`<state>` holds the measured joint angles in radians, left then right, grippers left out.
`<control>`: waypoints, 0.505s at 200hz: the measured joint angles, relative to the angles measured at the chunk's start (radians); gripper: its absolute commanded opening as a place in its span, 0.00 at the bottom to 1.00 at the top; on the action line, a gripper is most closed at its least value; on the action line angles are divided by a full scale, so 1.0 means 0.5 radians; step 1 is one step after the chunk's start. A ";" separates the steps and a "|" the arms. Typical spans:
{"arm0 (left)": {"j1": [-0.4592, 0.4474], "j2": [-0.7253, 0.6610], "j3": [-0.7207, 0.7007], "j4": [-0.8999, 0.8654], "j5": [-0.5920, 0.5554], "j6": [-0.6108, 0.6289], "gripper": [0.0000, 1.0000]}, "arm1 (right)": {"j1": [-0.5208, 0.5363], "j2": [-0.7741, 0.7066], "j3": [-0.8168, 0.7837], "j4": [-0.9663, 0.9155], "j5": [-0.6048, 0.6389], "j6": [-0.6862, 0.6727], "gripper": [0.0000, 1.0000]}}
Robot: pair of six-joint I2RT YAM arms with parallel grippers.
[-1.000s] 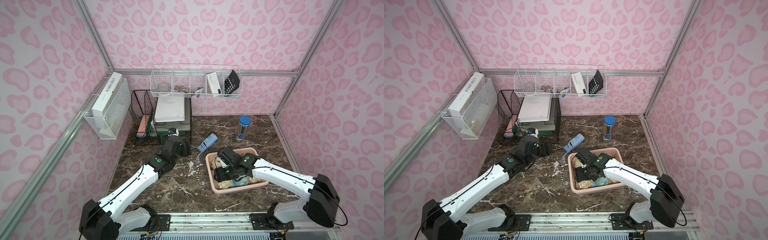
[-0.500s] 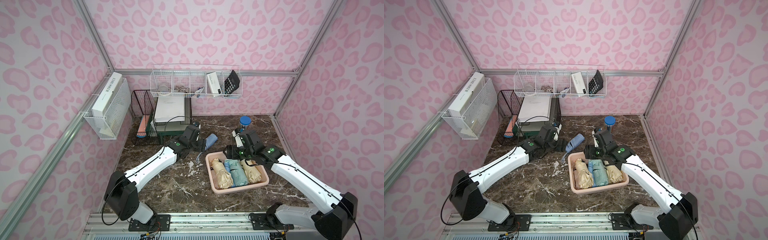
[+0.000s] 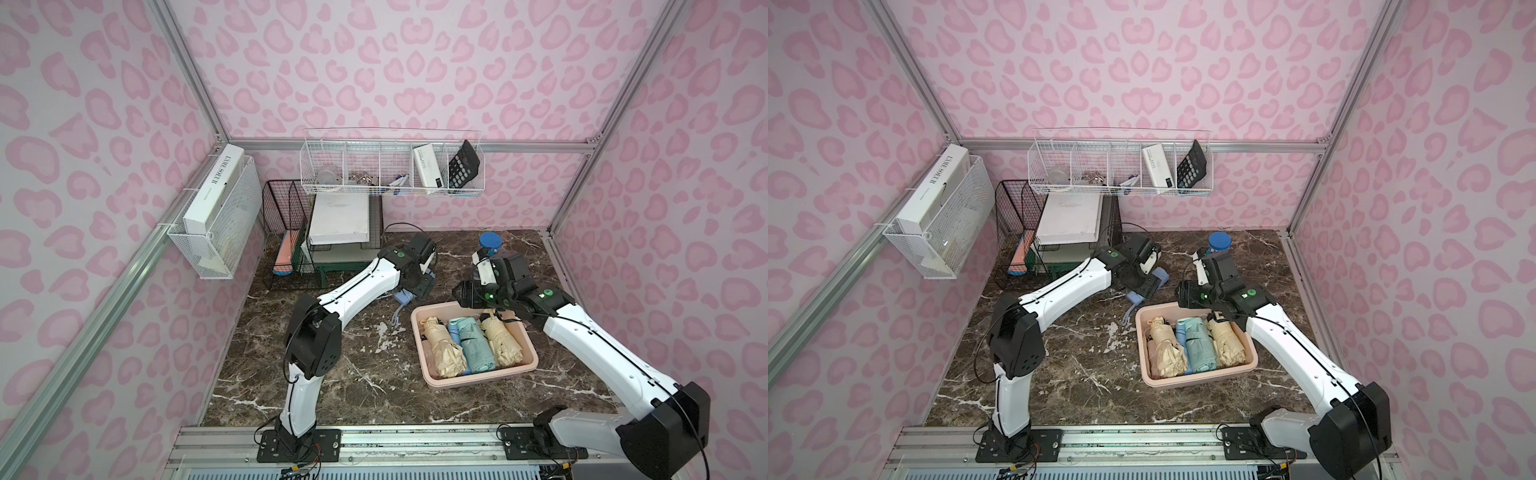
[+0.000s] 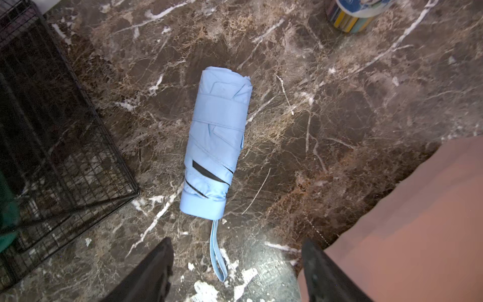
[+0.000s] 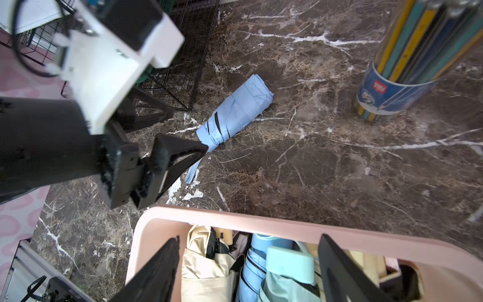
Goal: Put the umbrella into the storage box
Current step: Place the umbrella in the storage box.
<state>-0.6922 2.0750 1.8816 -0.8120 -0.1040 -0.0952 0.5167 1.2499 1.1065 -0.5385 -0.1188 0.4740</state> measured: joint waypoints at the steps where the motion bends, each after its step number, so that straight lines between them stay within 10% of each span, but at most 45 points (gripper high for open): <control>1: 0.000 0.014 0.015 -0.011 -0.002 0.004 0.79 | 0.000 -0.003 -0.002 0.003 0.000 0.001 0.77; 101: 0.000 0.610 0.542 -0.183 -0.230 0.163 0.86 | -0.029 -0.199 -0.090 0.186 0.058 -0.060 0.80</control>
<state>-0.6922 2.3798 2.1525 -0.9035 -0.2192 -0.0139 0.5022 1.1503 1.0615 -0.4454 -0.0898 0.4442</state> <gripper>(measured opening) 0.850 0.800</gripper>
